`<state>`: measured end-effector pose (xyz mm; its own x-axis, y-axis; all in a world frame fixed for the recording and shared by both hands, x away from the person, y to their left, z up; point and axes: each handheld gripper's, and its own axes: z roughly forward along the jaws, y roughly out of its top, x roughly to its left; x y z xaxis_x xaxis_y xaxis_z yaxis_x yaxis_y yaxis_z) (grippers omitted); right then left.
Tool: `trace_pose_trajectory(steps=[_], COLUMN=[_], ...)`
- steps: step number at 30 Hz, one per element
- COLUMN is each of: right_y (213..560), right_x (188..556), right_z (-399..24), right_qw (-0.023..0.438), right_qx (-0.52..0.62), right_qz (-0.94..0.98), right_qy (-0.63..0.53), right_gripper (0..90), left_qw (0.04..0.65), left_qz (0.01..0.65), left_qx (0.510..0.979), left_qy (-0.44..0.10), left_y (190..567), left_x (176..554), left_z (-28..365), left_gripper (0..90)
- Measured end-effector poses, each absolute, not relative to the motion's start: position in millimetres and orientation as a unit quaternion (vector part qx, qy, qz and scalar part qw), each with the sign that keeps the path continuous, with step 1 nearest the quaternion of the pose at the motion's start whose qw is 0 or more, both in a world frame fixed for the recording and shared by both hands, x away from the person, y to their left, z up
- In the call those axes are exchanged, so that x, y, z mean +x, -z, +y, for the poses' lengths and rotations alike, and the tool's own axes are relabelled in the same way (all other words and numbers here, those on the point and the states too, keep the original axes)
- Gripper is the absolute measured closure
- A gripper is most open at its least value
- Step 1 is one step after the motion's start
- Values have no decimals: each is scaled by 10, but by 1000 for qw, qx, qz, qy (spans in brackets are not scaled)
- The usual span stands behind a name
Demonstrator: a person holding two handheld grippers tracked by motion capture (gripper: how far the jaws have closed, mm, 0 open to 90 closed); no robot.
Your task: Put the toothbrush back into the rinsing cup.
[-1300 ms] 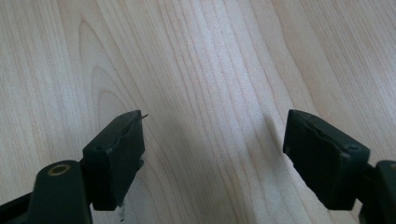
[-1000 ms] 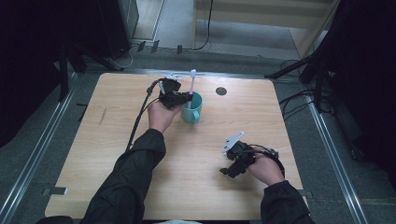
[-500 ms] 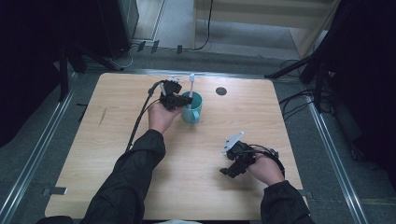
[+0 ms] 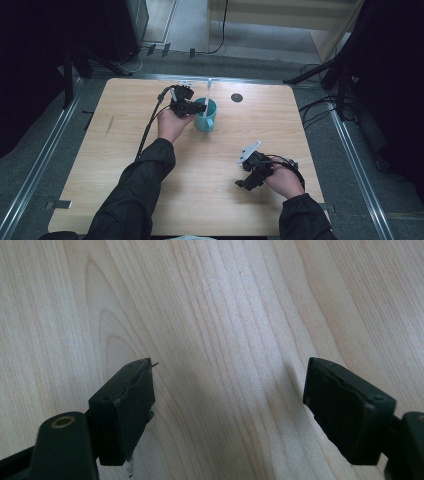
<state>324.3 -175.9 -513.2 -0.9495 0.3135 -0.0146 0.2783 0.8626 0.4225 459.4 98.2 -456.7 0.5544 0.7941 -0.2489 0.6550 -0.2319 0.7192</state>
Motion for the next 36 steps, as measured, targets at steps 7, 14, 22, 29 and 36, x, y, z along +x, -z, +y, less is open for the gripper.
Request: trace_pose_trajectory(steps=[7,14,22,29,36], right_y=[5135,5140,5144,5151,5155], right_x=[3241,3242,3239,3237,3240], right_z=[-1757,-1757,-1753,-1750,-1744], right_qw=[40,40,40,39,41], right_qx=[153,155,154,153,152], right_qz=[965,965,965,967,967], right_qy=[-209,-207,-206,-202,-202], right_gripper=[204,204,205,204,204], left_qw=[396,381,370,373,360], left_qz=[450,435,424,422,418], left_qx=[796,813,824,826,834], left_qy=[-85,-76,-57,-29,-29], left_y=[4385,4207,4125,4139,4162], left_x=[4506,4379,4181,4011,3869], left_z=[1045,1156,1267,1355,1430], left_gripper=[622,537,436,415,398])
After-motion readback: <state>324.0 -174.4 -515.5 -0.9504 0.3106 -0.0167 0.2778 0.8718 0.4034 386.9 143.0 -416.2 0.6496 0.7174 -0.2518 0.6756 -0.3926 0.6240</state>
